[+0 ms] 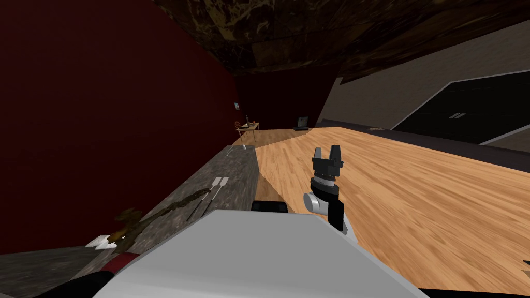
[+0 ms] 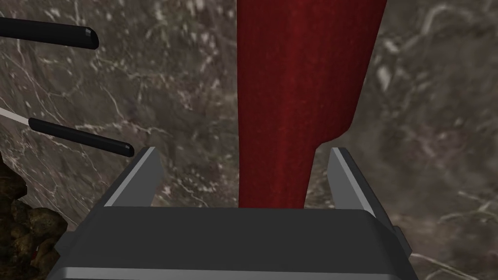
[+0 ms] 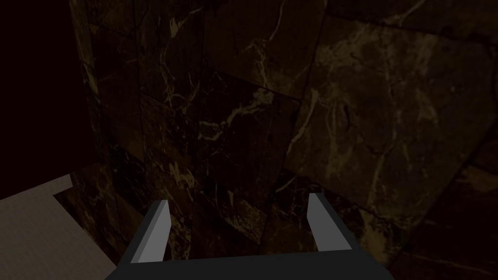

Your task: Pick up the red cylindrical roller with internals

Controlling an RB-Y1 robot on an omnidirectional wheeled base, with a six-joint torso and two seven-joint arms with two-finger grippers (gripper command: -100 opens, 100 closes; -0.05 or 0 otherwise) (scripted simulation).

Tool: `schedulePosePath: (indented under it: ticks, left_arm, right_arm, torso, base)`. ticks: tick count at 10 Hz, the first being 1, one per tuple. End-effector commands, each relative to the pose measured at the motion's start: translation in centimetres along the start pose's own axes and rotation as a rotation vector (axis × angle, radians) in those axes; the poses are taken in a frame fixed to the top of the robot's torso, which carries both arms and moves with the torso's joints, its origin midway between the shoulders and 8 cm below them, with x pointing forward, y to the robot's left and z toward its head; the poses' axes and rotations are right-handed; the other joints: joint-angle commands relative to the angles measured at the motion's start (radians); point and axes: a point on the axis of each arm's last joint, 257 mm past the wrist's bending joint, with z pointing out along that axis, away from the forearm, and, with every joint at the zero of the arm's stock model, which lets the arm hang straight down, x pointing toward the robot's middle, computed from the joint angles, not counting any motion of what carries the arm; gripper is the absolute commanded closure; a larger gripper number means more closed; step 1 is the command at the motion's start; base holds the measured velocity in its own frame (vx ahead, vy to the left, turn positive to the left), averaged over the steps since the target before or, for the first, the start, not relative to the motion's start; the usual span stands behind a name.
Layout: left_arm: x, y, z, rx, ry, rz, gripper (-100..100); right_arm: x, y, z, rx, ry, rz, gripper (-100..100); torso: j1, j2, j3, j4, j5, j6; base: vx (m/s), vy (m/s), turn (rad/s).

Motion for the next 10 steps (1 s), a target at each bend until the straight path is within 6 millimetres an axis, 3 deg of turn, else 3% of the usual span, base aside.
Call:
schedulePosePath:
  ticks: [1,2,6,7,8,10]
  left_arm:
    - [0.0,0.0,0.0,0.000,0.000,0.000,-100]
    - [0.1,0.0,0.0,0.000,0.001,0.002,100]
    - [0.1,0.2,0.0,-0.006,0.000,-0.001,100]
    - [0.1,0.2,0.0,-0.006,0.000,-0.002,0]
    - [0.0,0.2,-0.5,0.010,0.002,-0.002,100]
    - [-1.0,1.6,-1.5,0.016,-0.008,-0.004,100]
  right_arm:
    - [0.0,0.0,0.0,0.000,0.000,0.000,0]
    - [0.0,0.0,0.0,0.000,0.000,0.000,0]
    - [0.0,0.0,0.0,0.000,0.000,0.000,0]
    - [0.0,0.0,0.0,0.000,0.000,0.000,0]
    - [0.0,0.0,0.0,0.000,0.000,0.000,0]
    - [0.0,0.0,0.0,0.000,0.000,0.000,0]
  torso:
    - [0.000,0.000,0.000,0.000,0.000,0.000]
    - [0.000,-0.001,-0.001,0.000,0.001,0.000]
    - [-0.002,-0.005,-0.003,-0.001,-0.002,0.002]
    - [-0.002,-0.005,-0.003,-0.001,-0.002,0.002]
    - [-0.002,-0.005,-0.003,-0.001,-0.002,0.002]
    - [-0.003,-0.005,-0.003,-0.001,-0.003,0.000]
  base:
    - [-0.016,0.000,-0.003]
    - [-0.005,-0.003,0.013]
    - [0.000,0.000,0.000]
    - [0.000,0.000,0.000]
    - [0.004,-0.005,0.028]
    - [0.018,-0.017,0.058]
